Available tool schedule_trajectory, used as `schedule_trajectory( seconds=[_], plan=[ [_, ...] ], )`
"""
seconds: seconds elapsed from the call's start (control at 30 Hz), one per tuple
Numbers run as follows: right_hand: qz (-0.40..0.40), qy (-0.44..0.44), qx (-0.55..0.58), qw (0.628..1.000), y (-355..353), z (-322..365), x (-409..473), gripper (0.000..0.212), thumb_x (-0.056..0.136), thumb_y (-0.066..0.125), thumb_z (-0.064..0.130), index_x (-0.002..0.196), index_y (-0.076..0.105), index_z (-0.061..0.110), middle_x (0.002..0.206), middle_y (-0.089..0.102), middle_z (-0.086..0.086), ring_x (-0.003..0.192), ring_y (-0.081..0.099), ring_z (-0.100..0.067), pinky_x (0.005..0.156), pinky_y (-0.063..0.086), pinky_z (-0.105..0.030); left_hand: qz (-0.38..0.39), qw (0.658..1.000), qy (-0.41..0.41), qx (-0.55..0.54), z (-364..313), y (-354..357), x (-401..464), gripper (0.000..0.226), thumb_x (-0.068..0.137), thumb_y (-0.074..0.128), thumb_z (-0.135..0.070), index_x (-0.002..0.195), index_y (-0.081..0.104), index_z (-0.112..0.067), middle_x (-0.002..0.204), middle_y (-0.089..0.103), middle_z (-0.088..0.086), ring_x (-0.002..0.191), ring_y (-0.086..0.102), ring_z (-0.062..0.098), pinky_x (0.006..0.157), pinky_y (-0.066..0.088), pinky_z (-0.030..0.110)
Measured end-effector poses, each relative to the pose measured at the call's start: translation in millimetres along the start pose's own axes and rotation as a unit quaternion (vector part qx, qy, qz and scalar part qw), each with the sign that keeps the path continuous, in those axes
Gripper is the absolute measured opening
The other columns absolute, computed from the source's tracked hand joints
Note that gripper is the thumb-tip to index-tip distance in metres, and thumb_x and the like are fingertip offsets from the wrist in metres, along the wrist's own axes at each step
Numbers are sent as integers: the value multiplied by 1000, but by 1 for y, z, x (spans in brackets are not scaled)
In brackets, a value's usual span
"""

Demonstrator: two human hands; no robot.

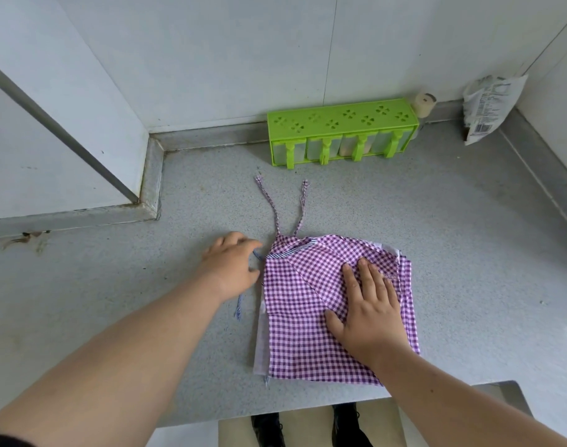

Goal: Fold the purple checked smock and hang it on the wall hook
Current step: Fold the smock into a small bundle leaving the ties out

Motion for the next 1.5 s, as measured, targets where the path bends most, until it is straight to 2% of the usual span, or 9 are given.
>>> schedule_trajectory(
  seconds=[0.17,0.33,0.5,0.73,1.07,1.17,1.27,1.4,1.5],
  plan=[
    [-2,6,-14,1000,0,-1,0,96,92,14,80,163,-20,24,169,-28,-7,155,-28,-25,128,-14,-47,-6,999,52,7,-21,0,8,35,93,67,-44,126,62,-35,137,43,-10,133,37,18,118,31,41],
    [-14,9,-11,1000,0,1,0,97,91,14,80,165,-14,24,171,-22,-8,157,-23,-25,129,-10,-48,0,997,77,8,-31,7,7,6,96,58,-34,94,55,-30,109,52,-13,112,46,15,108,37,41],
    [-4,13,-22,1000,-2,1,-1,97,90,11,81,165,-15,25,171,-23,-7,157,-23,-25,128,-13,-47,13,995,46,-84,-31,7,8,6,99,57,-21,100,53,-25,88,61,-4,78,58,14,67,47,31],
    [-1,18,-30,999,-2,1,-2,97,89,6,82,165,-14,25,171,-23,-6,158,-23,-25,128,-13,-47,33,990,8,-139,-9,6,12,34,106,50,-20,137,63,-26,127,69,-3,107,67,17,98,56,41],
    [-3,23,-33,999,-3,1,-1,98,87,1,84,165,-13,26,172,-23,-5,158,-23,-23,128,-12,-46,-19,982,-99,-159,33,5,25,24,110,44,-23,112,66,-17,96,66,1,84,62,22,74,51,36],
    [-5,23,-33,999,-3,1,-1,96,89,6,82,165,-12,26,172,-22,-5,158,-22,-23,128,-12,-46,-56,955,-164,-239,60,-10,26,22,106,44,-18,110,65,-24,118,71,9,100,64,30,91,54,38],
    [-7,22,-32,999,-4,2,-2,96,90,7,82,165,-12,26,172,-21,-5,158,-22,-23,128,-13,-46,-115,949,-208,-208,76,-30,14,35,100,51,-22,133,63,-26,141,57,10,129,53,34,108,43,40],
    [-6,20,-33,999,-5,2,-2,96,90,7,81,165,-13,25,172,-22,-5,158,-23,-23,127,-14,-45,-125,992,12,-12,20,-45,-3,25,100,55,-36,123,66,-35,130,54,-8,128,46,22,111,36,43],
    [-13,19,-29,999,-6,3,-2,95,90,8,82,166,-10,26,173,-19,-5,158,-20,-23,127,-16,-44,-27,995,73,-60,-22,-24,-9,30,103,50,-52,113,71,-33,112,65,-16,110,57,12,104,47,40]
  ],
)
Point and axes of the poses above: each hand's wrist, its own x-axis towards the middle knuckle, its own y-axis out of the palm, z = x × y, the point moved 7 cm from there along x, towards the middle knuckle
